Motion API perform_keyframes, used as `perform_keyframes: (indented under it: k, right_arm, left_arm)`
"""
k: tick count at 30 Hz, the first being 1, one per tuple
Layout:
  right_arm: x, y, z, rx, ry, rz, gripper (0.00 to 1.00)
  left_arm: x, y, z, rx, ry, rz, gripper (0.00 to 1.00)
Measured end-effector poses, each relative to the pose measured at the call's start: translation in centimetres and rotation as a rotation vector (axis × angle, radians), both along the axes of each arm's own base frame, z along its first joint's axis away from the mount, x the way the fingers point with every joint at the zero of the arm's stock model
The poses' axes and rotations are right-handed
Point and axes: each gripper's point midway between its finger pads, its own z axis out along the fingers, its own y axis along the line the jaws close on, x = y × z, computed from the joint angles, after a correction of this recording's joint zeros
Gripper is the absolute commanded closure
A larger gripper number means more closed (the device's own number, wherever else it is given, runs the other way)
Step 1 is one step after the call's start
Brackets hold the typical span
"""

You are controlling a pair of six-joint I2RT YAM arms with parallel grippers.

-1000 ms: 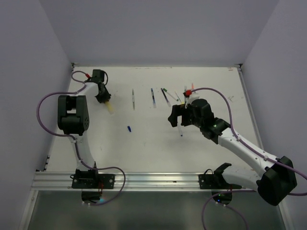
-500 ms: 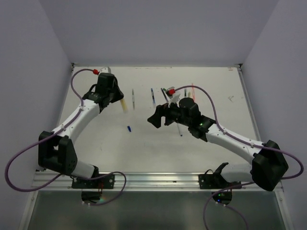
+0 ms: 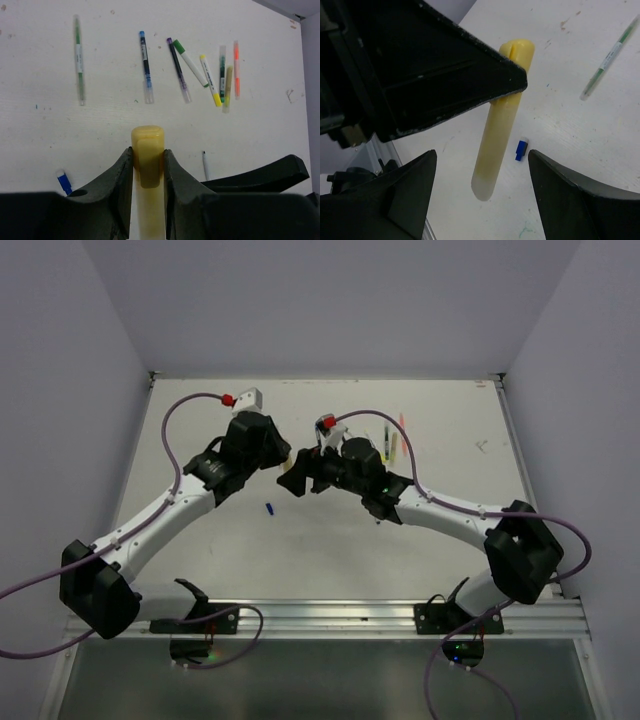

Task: Open the pen caps

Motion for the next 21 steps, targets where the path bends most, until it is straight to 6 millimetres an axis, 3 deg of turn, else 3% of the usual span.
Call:
perform_keyframes:
  k: [4,8,12,14,15,17,21]
  right_arm:
    - [0.6,0.3,-0.6,0.004,0.014,-0.019,0.34]
    - [0.7,0.6,-1.1,0.011,0.034,-0.027,0.52]
    - [0.9,0.8,-0.6,0.037,0.034,-0.029,0.80]
    - [1.0,0.8,-0.5,0.043,0.037,-0.038,0.91]
    - [1.0,0.8,-0.5,0.048,0.041,-0.036,0.99]
    - [0.8,0.9,-0.2,0.062,0.039,-0.030,1.00]
    - [0.2,0.5,-0.5,0.061,0.044,-0.028,1.00]
  left_arm:
    - [-0.5,-0.4,0.4,-0.007,-0.012,-0.003,0.93]
    - [-0.7,-0.4,0.6,-0.010,-0.021,-0.004,0.93]
    - [-0.9,-0.2,0.6,-0.012,-0.026,-0.004,0.91]
    - [-1.0,0.0,0.9,-0.015,-0.036,0.000,0.82]
    - [-1.2,0.1,1.2,-0.019,-0.044,-0.001,0.70]
    - [-1.3,0.3,1.7,-0.018,-0.063,-0.006,0.55]
    - [-1.9,1.0,2.8,-0.015,-0.117,-0.027,0.39]
